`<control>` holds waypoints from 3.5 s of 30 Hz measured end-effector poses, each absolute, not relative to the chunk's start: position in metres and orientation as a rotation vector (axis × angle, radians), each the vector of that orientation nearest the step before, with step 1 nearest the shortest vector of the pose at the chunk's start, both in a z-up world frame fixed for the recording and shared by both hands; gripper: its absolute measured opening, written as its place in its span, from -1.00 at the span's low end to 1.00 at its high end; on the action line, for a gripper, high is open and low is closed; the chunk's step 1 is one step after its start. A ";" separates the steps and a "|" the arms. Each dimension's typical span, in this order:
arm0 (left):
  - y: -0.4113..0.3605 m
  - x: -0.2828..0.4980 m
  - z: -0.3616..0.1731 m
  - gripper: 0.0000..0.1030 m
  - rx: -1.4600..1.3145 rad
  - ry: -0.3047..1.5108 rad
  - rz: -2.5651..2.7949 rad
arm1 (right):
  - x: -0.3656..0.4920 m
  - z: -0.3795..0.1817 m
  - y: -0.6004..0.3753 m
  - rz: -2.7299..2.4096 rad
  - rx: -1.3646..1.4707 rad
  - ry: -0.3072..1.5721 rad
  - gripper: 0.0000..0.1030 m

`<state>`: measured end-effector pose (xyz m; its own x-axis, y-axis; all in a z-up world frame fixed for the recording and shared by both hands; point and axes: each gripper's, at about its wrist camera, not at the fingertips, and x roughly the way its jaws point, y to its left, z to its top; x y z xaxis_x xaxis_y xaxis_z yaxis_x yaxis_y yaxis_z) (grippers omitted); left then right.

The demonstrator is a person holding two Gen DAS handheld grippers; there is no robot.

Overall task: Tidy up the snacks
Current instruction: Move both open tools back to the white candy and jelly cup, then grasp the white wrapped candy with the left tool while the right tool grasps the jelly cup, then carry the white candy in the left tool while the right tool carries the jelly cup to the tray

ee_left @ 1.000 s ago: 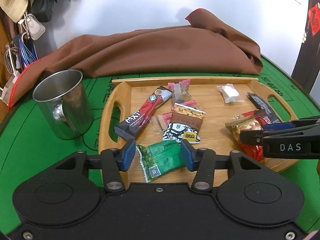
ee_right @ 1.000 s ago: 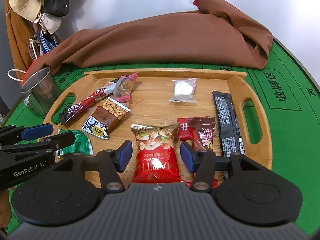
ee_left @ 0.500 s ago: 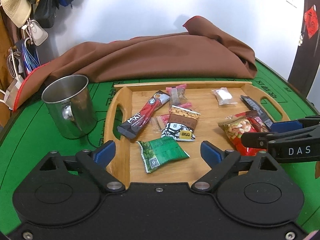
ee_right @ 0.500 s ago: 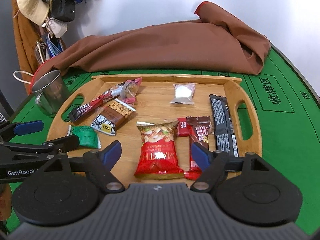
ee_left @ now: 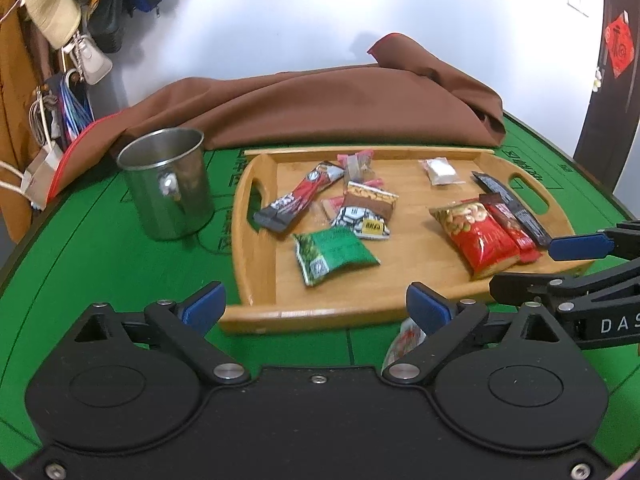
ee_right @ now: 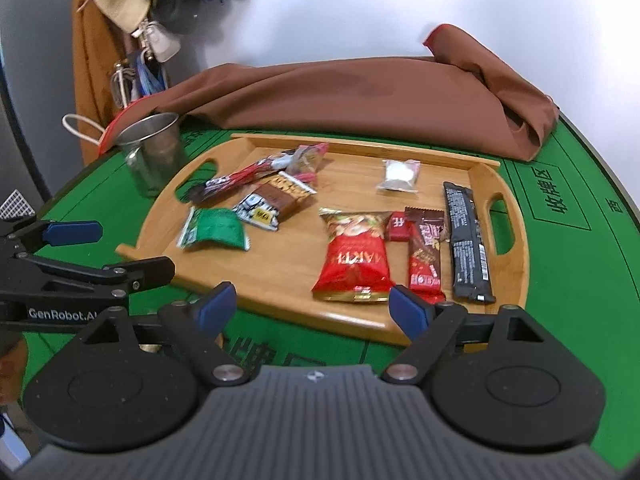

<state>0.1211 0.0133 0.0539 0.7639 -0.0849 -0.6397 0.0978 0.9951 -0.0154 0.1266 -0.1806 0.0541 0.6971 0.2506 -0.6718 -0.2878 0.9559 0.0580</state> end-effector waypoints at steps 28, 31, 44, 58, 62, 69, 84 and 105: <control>0.017 0.073 0.014 0.08 -0.018 0.810 -0.174 | 0.090 0.038 -0.162 0.385 -0.125 0.789 0.56; 0.016 0.074 0.014 -0.19 -0.013 0.802 -0.165 | 0.092 0.036 -0.161 0.391 -0.116 0.798 0.54; 0.035 0.069 0.016 -0.60 -0.020 0.798 -0.112 | 0.102 0.031 -0.135 0.458 -0.111 0.817 0.52; 0.057 0.064 0.020 -0.61 -0.004 0.777 -0.064 | 0.122 0.018 -0.100 0.497 -0.127 0.852 0.43; 0.057 0.065 0.020 -0.61 -0.005 0.776 -0.067 | 0.125 0.014 -0.096 0.488 -0.134 0.859 0.32; 0.056 0.067 0.019 -0.61 -0.008 0.776 -0.076 | 0.126 0.016 -0.096 0.463 -0.126 0.864 -0.03; 0.037 0.071 0.036 -0.61 -0.017 0.740 -0.133 | 0.109 0.031 -0.133 0.423 -0.022 0.847 -0.03; -0.015 0.118 0.075 -0.62 -0.011 0.677 -0.211 | 0.121 0.075 -0.203 0.260 0.066 0.752 -0.03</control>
